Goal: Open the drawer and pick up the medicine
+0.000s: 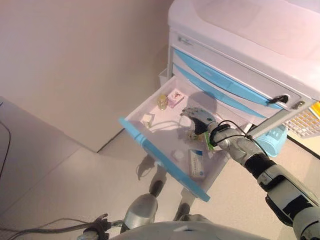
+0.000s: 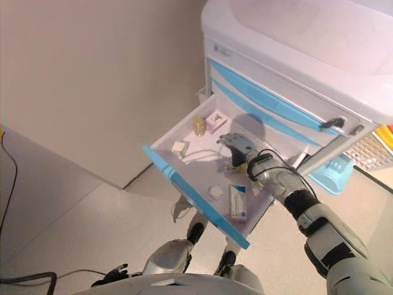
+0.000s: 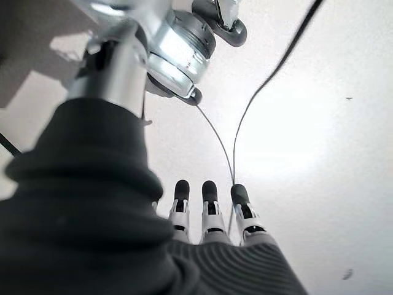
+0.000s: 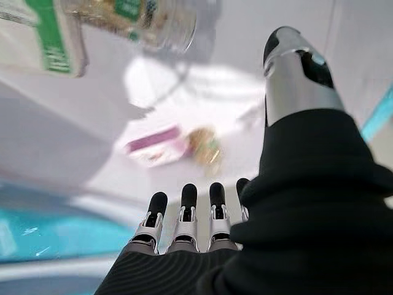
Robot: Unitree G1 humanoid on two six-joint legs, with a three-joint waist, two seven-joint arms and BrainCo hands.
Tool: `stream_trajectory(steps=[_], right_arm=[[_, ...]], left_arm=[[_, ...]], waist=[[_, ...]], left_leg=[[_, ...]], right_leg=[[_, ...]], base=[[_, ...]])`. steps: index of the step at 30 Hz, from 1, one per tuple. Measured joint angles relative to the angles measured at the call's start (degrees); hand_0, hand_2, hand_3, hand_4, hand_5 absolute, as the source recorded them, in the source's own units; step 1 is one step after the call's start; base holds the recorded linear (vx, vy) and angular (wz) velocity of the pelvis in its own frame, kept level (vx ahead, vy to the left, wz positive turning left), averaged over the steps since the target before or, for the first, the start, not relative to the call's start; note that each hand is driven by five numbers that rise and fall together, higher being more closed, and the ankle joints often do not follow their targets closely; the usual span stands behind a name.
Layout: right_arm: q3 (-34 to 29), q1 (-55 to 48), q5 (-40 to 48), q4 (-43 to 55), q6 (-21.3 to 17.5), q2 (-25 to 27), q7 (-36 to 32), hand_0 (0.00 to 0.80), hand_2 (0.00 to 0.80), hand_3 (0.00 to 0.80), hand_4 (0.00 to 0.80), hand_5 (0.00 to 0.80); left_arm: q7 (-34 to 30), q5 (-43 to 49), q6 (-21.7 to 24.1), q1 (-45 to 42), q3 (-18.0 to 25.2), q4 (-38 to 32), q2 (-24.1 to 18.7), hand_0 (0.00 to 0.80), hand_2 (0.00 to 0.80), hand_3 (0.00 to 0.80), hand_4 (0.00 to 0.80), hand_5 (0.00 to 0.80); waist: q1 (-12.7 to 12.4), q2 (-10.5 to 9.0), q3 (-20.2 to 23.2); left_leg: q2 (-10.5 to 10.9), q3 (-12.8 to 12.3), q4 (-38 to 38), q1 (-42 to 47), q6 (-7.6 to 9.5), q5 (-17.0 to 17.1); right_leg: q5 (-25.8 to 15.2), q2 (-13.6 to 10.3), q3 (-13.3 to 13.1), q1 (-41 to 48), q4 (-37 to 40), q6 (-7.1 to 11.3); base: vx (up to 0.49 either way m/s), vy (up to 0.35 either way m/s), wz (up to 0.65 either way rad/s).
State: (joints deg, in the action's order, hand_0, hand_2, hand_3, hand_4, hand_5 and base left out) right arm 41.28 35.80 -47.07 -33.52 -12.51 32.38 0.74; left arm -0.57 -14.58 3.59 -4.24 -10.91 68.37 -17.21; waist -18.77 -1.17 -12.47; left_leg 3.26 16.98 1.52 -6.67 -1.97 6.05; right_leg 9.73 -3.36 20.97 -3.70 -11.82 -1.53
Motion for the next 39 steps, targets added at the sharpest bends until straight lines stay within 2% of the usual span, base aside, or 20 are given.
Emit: stream_trajectory(steps=[8, 17, 24, 36, 39], right_arm=[[3.79, 2.57, -4.84, -3.56, -6.72, -1.38, -3.58, 0.0, 0.0, 0.0, 0.0, 0.0], [7.12, 2.74, -4.91, -6.79, -11.61, -2.66, -6.18, 0.0, 0.0, 0.0, 0.0, 0.0], [9.98, 2.73, -7.92, -13.14, -13.81, -5.22, -7.62, 0.0, 0.0, 0.0, 0.0, 0.0], [11.08, 2.6, -9.38, -20.42, -13.82, -8.83, -7.19, 0.0, 0.0, 0.0, 0.0, 0.0], [11.04, 2.25, -9.32, -20.59, -13.78, -8.99, -7.06, 0.0, 0.0, 0.0, 0.0, 0.0]], left_arm=[[-0.47, 1.12, 1.1, 2.12, 0.14, -1.38, -1.9, 0.0, 0.0, 0.0, 0.0, 0.0], [-1.2, 2.59, 1.7, 3.74, 0.66, -1.9, -3.14, 0.0, 0.0, 0.0, 0.0, 0.0], [-1.19, 3.55, 2.53, 3.7, 0.67, -1.83, -3.74, 0.0, 0.0, 0.0, 0.0, 0.0], [-1.31, 5.2, 4.11, 3.76, 0.67, -1.85, -3.76, 0.0, 0.0, 0.0, 0.0, 0.0], [-1.36, 5.35, 4.15, 3.69, 0.74, -2.06, -3.64, 0.0, 0.0, 0.0, 0.0, 0.0]], waist=[[-3.48, -2.74, -1.44], [-5.22, -4.39, -2.01], [-6.5, -4.46, -2.02], [-7.08, -4.45, -2.04], [-7.2, -4.54, -1.99]], left_leg=[[0.04, 0.54, -0.91, 0.59, -0.01, -0.01], [-0.05, 0.83, -1.35, 0.99, -0.11, -0.08], [-0.06, 1.21, -1.7, 0.91, -0.11, -0.08], [0.01, 1.71, -1.85, 0.2, -0.15, -0.11], [0.07, 1.71, -1.73, 0.24, -0.62, -0.45]], right_leg=[[-0.05, 0.38, 1.91, 2.16, 2.88, -0.02], [-0.25, 0.87, 2.91, 3.41, 4.9, 0.09], [-0.25, 0.92, 3.1, 3.32, 5.16, 0.09], [-0.25, 1.03, 3.5, 3.01, 5.92, 0.09], [-0.37, 0.96, 3.27, 2.9, 5.74, -0.14]], base=[[0.027, -0.06, 0.13], [0.008, -0.043, 0.05], [-0.001, -0.026, 0.01], [0.0, -0.001, 0.01], [0.0, 0.0, 0.0]])
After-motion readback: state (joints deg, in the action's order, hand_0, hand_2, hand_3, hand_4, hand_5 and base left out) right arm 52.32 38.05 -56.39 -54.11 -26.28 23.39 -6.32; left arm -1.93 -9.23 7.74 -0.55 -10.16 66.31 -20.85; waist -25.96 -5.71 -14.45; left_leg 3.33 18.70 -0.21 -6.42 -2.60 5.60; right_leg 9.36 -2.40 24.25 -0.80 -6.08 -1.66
